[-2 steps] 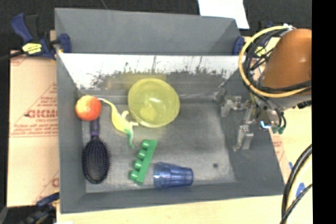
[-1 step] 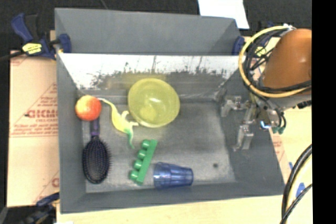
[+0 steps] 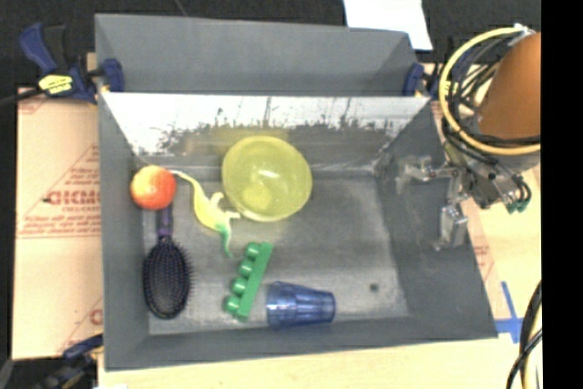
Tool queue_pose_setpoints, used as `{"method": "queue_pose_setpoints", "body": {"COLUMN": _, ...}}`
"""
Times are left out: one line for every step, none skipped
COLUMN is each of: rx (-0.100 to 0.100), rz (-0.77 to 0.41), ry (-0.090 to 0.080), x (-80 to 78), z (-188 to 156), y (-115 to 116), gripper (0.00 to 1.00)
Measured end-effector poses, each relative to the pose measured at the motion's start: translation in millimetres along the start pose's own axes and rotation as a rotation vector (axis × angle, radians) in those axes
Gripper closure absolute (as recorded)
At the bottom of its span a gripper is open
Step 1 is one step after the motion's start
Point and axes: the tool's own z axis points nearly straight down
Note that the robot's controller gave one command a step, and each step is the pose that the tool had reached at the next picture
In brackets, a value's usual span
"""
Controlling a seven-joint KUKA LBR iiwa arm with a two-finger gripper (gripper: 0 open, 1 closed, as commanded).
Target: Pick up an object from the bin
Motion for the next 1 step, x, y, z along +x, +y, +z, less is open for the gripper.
{"method": "queue_pose_setpoints", "body": {"rx": -0.002, "rz": 0.301, "ry": 0.002, "x": 51.0, "z": 84.8, "y": 66.8, "gripper": 1.0}}
